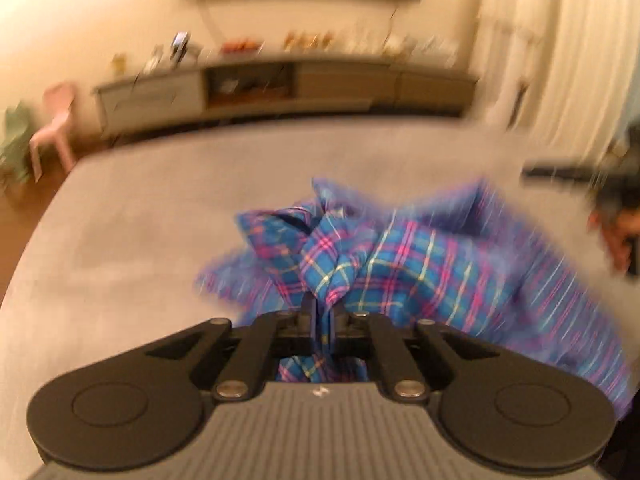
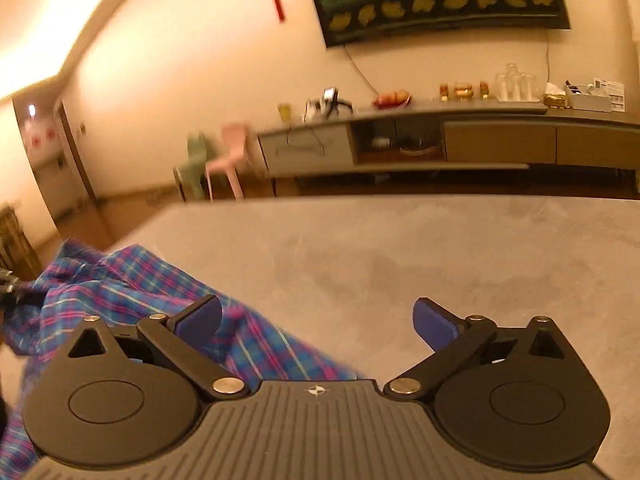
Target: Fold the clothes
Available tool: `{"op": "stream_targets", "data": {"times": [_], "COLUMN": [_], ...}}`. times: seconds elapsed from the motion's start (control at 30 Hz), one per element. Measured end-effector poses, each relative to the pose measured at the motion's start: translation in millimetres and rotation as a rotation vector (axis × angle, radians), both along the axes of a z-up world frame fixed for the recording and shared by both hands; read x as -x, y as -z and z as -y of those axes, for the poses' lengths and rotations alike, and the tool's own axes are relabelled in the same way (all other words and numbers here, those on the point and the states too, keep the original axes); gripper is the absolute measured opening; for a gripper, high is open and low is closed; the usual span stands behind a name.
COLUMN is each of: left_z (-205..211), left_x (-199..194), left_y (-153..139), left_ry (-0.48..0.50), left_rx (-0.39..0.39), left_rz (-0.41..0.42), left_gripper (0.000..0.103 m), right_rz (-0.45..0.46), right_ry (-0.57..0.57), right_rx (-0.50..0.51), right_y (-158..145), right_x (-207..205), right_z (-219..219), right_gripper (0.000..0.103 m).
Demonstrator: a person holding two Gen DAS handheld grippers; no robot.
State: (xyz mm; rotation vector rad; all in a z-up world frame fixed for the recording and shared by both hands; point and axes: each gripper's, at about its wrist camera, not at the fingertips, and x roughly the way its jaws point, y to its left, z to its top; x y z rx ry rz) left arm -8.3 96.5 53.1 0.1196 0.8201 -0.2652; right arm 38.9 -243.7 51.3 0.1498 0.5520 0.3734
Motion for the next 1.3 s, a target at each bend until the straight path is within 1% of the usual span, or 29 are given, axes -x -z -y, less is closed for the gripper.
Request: {"op": "stream_targets", "data": {"times": [0.07,0.13,0.2,0.23,0.27,0.3,0.33,0.37,0.4,0.47,0.5,0.57,0.6,0.63,0.67,0.7,0.77,0.8,0.87,0.9,0.93,0.97,1.0,1.03,1.07,1.13,1.17,1.23,1.3], "left_z": [-5,-6,-4,-3,-3,-2,-5,-8,-12,-17,-20,-20,-20,-19,-17,-16,-17,-18,-21,-23,-22,-22,-21,-21,-20,-19,-18,-17,-16], "left_x": [1,-1,-10,-14,-17,-18,-20,-22,-23,-25,-24,-24,-25,-26,-28,-28,-28,-29,-31,-32,-30,-29,-27,-25,-24,-21,-19,-16,-5], "left_y": [18,24,25,26,28,31,35,38,41,41,39,37,37,38,38,39,40,41,43,44,43,42,40,39,37,34,33,30,21], "left_ry": [-0.006,-0.003,0.002,0.004,0.001,-0.001,-0.009,-0.018,-0.031,-0.056,-0.058,-0.056,-0.054,-0.051,-0.047,-0.042,-0.036,-0.034,-0.031,-0.03,-0.027,-0.023,-0.02,-0.016,-0.012,-0.005,-0.001,0.006,-0.004], "left_rx": [-0.032,-0.03,-0.015,-0.007,-0.002,0.006,0.021,0.036,0.049,0.08,0.095,0.099,0.091,0.083,0.073,0.066,0.062,0.062,0.068,0.071,0.068,0.065,0.062,0.059,0.056,0.05,0.046,0.04,0.061], "left_rz": [-0.035,-0.041,-0.042,-0.043,-0.038,-0.036,-0.035,-0.034,-0.04,-0.045,-0.033,-0.018,-0.013,-0.009,-0.001,0.003,0.005,0.004,0.001,-0.001,0.015,0.032,0.049,0.066,0.083,0.117,0.134,0.169,0.231], "left_gripper": [0.014,0.017,0.026,0.031,0.031,0.031,0.033,0.033,0.033,0.034,0.034,0.034,0.033,0.033,0.033,0.033,0.034,0.034,0.034,0.034,0.034,0.034,0.034,0.03,0.022,0.011,0.008,0.007,0.006], "right_rz": [-0.008,-0.023,-0.039,-0.053,-0.073,-0.102,-0.158,-0.23,-0.275,-0.285,-0.292,-0.305,-0.3,-0.279,-0.246,-0.211,-0.171,-0.189,-0.28,-0.335,-0.388,-0.4,-0.386,-0.372,-0.36,-0.284,-0.24,-0.159,-0.087], "right_ry": [0.002,0.005,-0.003,-0.025,-0.058,-0.099,-0.17,-0.264,-0.361,-0.527,-0.583,-0.615,-0.614,-0.59,-0.553,-0.514,-0.426,-0.393,-0.349,-0.349,-0.38,-0.418,-0.455,-0.469,-0.462,-0.429,-0.409,-0.38,-0.377], "right_rx": [0.019,0.037,0.059,0.075,0.092,0.105,0.108,0.105,0.11,0.159,0.187,0.191,0.163,0.106,0.036,-0.038,-0.125,-0.136,-0.116,-0.1,-0.081,-0.064,-0.047,-0.025,0.001,0.032,0.036,0.03,0.022], "right_y": [2,2,3,5,9,15,20,25,29,33,35,32,26,15,5,-4,-11,-6,18,31,45,53,56,57,55,38,26,-3,-30], "right_x": [-12,-28,-45,-54,-61,-63,-61,-59,-52,-21,-7,4,3,-3,-12,-21,-45,-58,-85,-95,-98,-93,-85,-76,-69,-46,-34,-10,15], "right_z": [-12,-27,-46,-57,-68,-78,-87,-97,-105,-117,-120,-114,-106,-96,-84,-72,-55,-53,-58,-64,-73,-82,-90,-96,-100,-100,-95,-81,-69], "right_gripper": [0.101,0.101,0.101,0.101,0.098,0.086,0.075,0.055,0.052,0.053,0.053,0.057,0.064,0.07,0.085,0.095,0.098,0.098,0.098,0.098,0.096,0.091,0.077,0.057,0.007,0.0,0.0,0.0,0.0]}}
